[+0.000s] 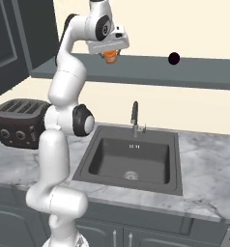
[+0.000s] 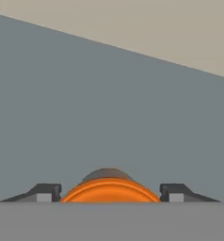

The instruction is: Pick the jam and honey bottle from the counter and place them in the cabinets closest to them.

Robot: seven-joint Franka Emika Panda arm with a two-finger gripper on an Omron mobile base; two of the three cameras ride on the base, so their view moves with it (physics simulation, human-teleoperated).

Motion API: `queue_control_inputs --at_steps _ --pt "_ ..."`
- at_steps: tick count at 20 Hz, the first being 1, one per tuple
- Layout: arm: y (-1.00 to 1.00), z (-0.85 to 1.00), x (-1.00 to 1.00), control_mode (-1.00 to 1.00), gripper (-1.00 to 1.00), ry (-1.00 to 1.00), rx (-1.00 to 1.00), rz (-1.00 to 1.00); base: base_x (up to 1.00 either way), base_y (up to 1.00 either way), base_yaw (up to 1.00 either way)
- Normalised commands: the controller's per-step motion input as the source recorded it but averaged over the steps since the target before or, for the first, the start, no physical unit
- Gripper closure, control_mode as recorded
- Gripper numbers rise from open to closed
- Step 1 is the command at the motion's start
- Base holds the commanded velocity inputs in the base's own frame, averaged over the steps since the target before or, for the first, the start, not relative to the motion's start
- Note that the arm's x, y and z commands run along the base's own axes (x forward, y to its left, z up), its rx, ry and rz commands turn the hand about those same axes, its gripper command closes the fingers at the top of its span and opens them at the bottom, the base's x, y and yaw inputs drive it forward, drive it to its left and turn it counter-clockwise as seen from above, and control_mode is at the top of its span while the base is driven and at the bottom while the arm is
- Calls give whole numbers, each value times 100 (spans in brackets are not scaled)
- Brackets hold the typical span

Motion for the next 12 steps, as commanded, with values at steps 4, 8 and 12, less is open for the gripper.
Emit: queue_control_inputs --at_steps 4,8,12 --pt "0 10 23 -100 -100 -12 3 0 0 0 0" --pt "0 16 -46 -100 -100 -34 1 2 0 0 0" --pt "0 -2 -96 -100 -100 -27 -1 2 0 0 0"
